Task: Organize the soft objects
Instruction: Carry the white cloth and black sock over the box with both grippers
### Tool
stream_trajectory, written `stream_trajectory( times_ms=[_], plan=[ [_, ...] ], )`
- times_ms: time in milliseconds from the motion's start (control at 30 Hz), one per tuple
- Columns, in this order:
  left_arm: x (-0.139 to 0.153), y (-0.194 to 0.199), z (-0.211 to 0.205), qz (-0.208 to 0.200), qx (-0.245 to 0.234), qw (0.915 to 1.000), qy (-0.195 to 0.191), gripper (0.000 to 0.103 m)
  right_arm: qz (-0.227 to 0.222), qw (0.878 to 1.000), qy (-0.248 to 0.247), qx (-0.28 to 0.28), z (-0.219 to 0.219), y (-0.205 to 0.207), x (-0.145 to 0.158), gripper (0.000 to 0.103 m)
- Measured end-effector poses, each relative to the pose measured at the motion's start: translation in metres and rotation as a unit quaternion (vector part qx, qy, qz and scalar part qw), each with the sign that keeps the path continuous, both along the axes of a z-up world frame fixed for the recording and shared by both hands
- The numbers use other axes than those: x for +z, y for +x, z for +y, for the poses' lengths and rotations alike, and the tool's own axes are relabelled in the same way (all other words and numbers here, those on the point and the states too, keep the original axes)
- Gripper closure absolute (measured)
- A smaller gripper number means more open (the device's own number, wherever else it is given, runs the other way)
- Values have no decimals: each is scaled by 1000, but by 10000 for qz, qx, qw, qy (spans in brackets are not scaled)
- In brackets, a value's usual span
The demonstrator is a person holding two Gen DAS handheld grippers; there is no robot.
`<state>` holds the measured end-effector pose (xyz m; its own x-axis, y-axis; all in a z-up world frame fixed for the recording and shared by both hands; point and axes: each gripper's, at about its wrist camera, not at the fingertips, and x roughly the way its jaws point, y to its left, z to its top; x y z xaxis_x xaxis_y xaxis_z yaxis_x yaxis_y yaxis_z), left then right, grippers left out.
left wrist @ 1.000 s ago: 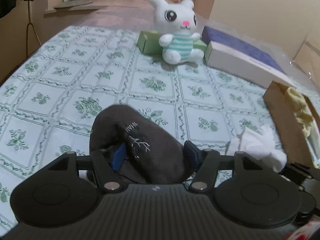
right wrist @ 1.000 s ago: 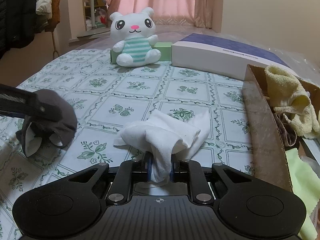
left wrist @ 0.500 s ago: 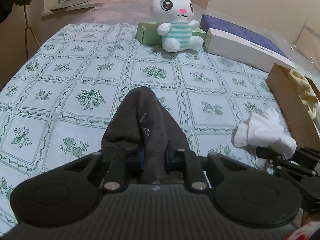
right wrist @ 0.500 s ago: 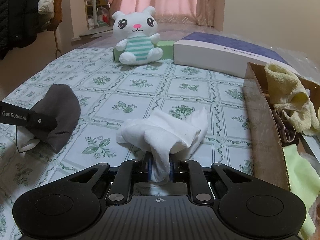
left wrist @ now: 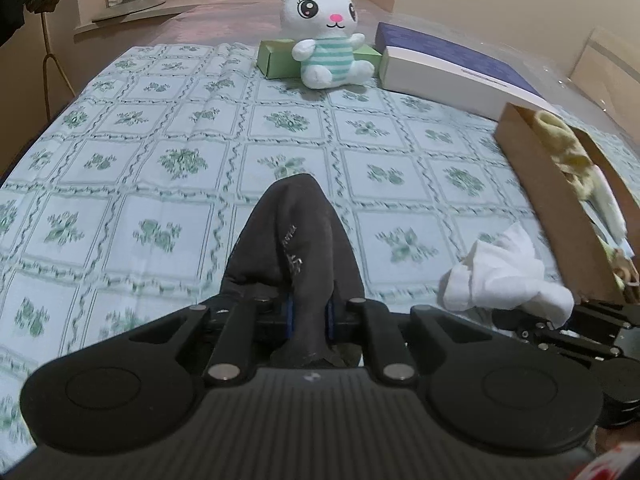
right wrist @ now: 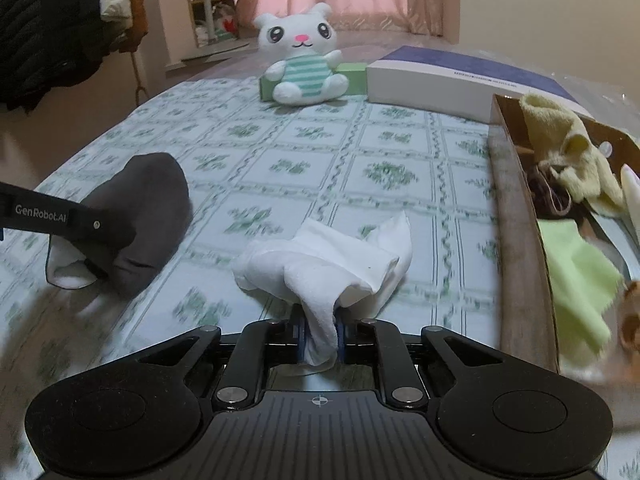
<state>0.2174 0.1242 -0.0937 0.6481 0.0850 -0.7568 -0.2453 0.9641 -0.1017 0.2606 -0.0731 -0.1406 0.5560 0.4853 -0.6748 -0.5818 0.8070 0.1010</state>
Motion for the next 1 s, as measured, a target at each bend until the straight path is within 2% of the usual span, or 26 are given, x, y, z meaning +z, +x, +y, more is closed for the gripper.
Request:
stream_trajectory(
  times_ms=[133,500,733,1000],
  plan=[
    [10,-24,-10,-34,-83,10000,-18,91,14,9999,141,54,-12,-21,11,90],
    [59,-69,-48,-480,-468,9978,14,91,-501,9966,639,103,-52,-71,69,91],
    [87,-66,-86,-798,-916,9926,14,91,-668,9947,768,-162,-85,-83,90,91],
    [111,-38,-130,-1081,-1419,9840,-55,91,-885,9901,808,-728,-131,-68,106,91]
  ],
)
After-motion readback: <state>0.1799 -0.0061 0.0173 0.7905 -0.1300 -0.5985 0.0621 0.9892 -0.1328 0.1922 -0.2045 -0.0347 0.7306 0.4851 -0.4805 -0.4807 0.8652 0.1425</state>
